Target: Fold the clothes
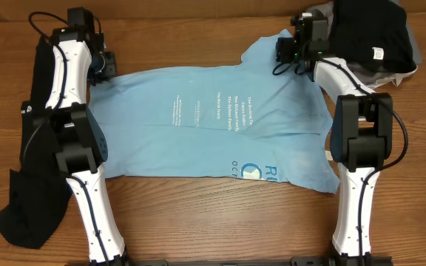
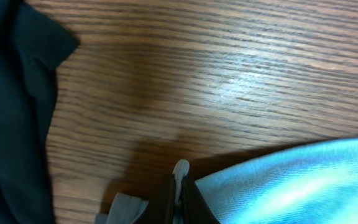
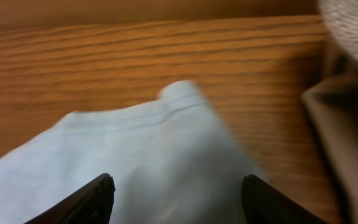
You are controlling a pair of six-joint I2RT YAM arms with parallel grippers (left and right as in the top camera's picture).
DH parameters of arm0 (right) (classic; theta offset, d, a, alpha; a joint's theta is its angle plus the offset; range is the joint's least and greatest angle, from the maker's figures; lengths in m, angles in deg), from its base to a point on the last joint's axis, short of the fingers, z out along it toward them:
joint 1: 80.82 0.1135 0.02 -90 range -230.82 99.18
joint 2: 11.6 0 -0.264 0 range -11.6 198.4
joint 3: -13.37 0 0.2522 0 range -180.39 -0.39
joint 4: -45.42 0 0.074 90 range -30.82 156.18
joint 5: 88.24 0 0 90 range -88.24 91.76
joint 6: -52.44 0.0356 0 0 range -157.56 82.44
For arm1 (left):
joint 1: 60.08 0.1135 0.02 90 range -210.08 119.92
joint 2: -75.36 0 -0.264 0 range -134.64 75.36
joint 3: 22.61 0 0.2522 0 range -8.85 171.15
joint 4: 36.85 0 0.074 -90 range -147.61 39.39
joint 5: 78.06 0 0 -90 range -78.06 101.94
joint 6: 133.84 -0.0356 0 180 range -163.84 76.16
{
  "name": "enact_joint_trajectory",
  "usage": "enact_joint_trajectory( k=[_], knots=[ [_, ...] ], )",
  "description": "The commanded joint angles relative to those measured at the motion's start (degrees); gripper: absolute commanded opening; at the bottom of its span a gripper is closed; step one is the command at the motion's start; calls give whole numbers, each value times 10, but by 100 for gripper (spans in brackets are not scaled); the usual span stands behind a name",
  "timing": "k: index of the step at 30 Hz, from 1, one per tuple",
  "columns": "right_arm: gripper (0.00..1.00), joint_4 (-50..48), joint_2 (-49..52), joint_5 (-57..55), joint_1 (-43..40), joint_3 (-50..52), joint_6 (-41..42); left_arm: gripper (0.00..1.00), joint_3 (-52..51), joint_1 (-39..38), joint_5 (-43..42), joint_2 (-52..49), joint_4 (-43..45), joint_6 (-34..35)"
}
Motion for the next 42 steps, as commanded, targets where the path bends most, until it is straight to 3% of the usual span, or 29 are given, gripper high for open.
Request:
enact_joint_trajectory(
  k=[1, 17, 19, 21, 23, 28, 33, 42],
  knots=[
    [69, -18, 22, -11, -19, -17, 1, 4, 15, 2, 14, 24, -4, 7],
    [68, -53, 41, -3, -9, -17, -4, 4, 15, 2, 14, 24, -5, 7],
    [62, -52, 41, -3, -4, -17, -4, 4, 15, 2, 14, 24, -5, 7],
    [43, -47, 41, -3, 0, -18, -4, 4, 15, 2, 14, 24, -5, 7],
    [33, -39, 41, -2, 5, -18, -4, 4, 15, 2, 14, 24, -5, 7],
    [22, -8, 41, -3, 9, -32, 1, 4, 15, 2, 14, 24, -5, 7],
    [4, 111, 41, -5, 2, -123, 3, 4, 16, 3, 16, 25, 1, -2],
    [4, 421, 40, -3, -23, -377, -4, 4, 56, 4, 43, 50, -27, -1]
  ],
)
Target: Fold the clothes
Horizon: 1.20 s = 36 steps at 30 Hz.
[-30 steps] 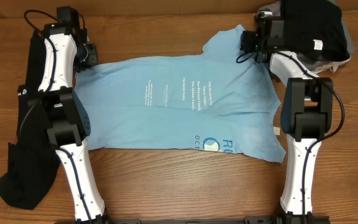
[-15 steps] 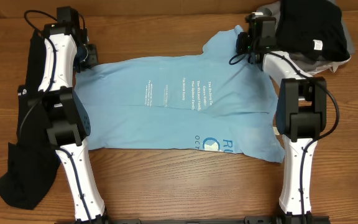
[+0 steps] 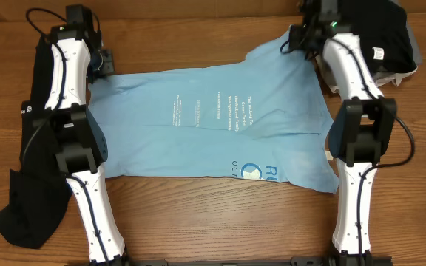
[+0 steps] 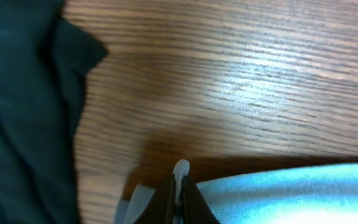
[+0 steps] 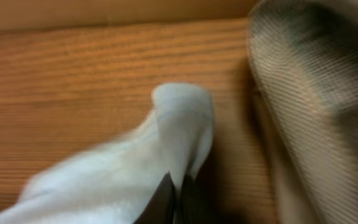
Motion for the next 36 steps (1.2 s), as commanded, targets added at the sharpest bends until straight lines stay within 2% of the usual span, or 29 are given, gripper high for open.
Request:
enact_joint_trajectory(
  k=[1, 7, 11, 16, 18, 23, 29, 30, 31, 32, 36],
  knots=[
    [4, 69, -6, 2, -14, -96, -5, 4, 33, 4, 17, 54, -17, -1],
    [4, 232, -6, 59, -22, -207, -18, 4, 37, 4, 16, 96, -50, -1],
    [4, 332, -6, 61, -22, -264, -17, 12, 37, 4, 16, 103, -78, -1],
    [4, 459, -13, 61, -23, -318, -15, 7, 37, 4, 17, 103, -125, -26],
    [4, 469, -22, 64, -26, -318, 8, 4, 37, 4, 17, 103, -144, -31],
    [4, 469, -47, 90, -27, -316, 23, 4, 37, 7, 18, 103, -188, -31],
    [4, 468, -48, 90, -27, -305, 22, 5, 36, 7, 16, 103, -187, -31],
    [4, 468, -48, 90, -27, -302, 22, 15, 35, 7, 12, 103, -180, -31],
    [4, 468, -48, 90, -26, -300, 21, 30, 35, 7, 5, 101, -169, -31],
    [4, 468, -48, 90, -26, -298, 21, 40, 35, 7, -2, 100, -160, -31],
    [4, 468, -48, 89, -26, -297, 17, 62, 35, 7, -30, 88, -106, -31]
  ],
)
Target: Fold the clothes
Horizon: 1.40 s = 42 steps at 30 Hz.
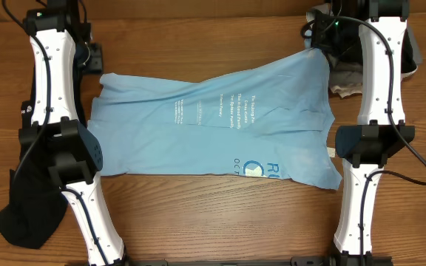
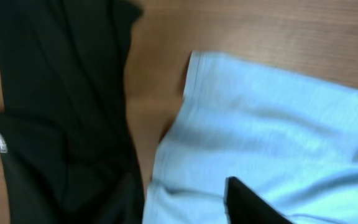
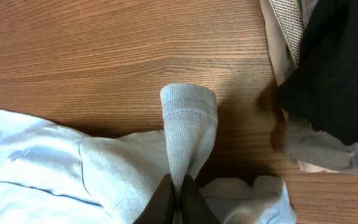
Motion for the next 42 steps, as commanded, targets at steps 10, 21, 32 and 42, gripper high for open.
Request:
enact_joint_trajectory(
  k=[10, 21, 32, 42],
  knots=[
    [4, -1, -30, 2, -4, 2, 0, 72, 6, 0, -77, -93, 108, -20],
    [4, -2, -30, -7, -4, 2, 0, 70, 6, -5, -77, -156, 127, -22],
    [4, -4, -30, -11, -4, 2, -2, 54, 6, -11, -86, -166, 146, -20],
    [4, -2, -30, -11, -4, 2, -2, 16, 3, -17, -90, -166, 138, -20]
  ],
)
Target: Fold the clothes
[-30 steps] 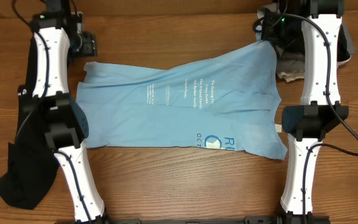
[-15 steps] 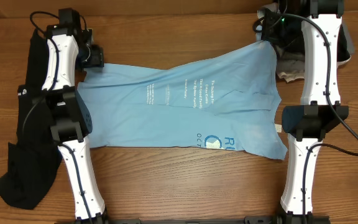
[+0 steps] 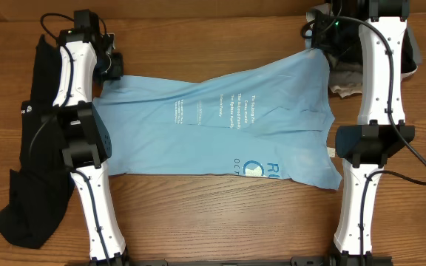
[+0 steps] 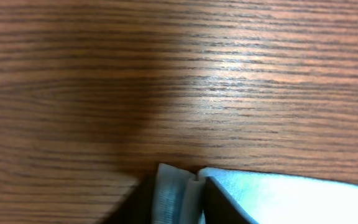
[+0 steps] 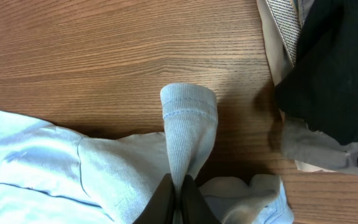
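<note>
A light blue T-shirt (image 3: 220, 122) with printed text lies spread across the wooden table (image 3: 213, 222). My left gripper (image 3: 112, 66) is down at its far left hem corner. In the left wrist view the gripper (image 4: 180, 202) has its fingers pressed on either side of a bunched piece of hem (image 4: 176, 186), with the shirt (image 4: 278, 196) running off to the right. My right gripper (image 3: 315, 44) is at the far right corner. In the right wrist view it (image 5: 179, 193) is shut on an upright fold of sleeve (image 5: 188, 118), above the shirt (image 5: 42, 162).
A black garment (image 3: 35, 148) lies along the table's left side beneath my left arm. A pile of dark and grey clothes (image 3: 344, 77) sits at the far right corner, with its black piece (image 5: 337, 62) just right of the held sleeve.
My left gripper was open and high above the shirt's left edge and the black garment. Now it is low at the hem corner with cloth between its fingers. The right gripper has not moved.
At first my left gripper was shut on the hem corner and the right stood open over the sleeve. Then the right was shut on the sleeve. Later it held the sleeve farther back while the left had let go and risen. Now the left grips the hem again.
</note>
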You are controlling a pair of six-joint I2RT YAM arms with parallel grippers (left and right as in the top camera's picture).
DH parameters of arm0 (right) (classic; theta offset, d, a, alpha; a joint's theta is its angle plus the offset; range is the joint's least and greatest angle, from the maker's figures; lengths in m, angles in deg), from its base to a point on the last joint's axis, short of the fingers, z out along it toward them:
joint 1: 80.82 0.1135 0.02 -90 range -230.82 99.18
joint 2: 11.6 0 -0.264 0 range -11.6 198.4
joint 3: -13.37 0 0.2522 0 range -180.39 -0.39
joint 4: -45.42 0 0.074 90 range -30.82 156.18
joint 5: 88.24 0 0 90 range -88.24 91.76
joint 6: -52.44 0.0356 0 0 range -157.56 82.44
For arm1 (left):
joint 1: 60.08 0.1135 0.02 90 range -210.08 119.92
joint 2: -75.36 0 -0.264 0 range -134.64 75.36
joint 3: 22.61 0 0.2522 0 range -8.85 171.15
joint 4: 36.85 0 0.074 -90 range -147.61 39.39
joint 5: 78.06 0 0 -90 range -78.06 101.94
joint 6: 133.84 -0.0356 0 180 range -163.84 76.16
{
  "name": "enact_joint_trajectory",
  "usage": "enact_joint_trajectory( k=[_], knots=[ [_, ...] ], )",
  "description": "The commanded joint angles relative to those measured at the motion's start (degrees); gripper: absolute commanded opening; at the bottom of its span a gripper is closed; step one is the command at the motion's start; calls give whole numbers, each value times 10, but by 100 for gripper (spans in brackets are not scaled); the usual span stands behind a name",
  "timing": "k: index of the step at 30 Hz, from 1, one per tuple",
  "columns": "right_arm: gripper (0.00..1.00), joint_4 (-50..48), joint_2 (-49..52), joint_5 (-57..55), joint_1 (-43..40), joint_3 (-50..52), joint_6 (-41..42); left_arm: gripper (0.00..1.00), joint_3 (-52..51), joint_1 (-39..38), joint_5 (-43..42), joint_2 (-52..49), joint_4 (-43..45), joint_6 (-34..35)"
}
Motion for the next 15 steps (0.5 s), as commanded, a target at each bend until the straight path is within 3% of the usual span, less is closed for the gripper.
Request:
enact_joint_trajectory(
  k=[1, 3, 11, 15],
  knots=[
    [4, -2, -30, -6, -4, 1, -2, 10, 3, -6, -10, -14, -2, -5],
    [4, -1, -30, -6, -4, 1, -2, 4, 3, -6, -10, -14, -2, -5],
    [4, -2, -32, -6, -4, -3, -2, 4, 15, -3, -9, 13, -8, 3],
    [4, 0, -51, 3, -6, -7, 5, 4, 50, 1, -10, 68, -52, 40]
  ],
)
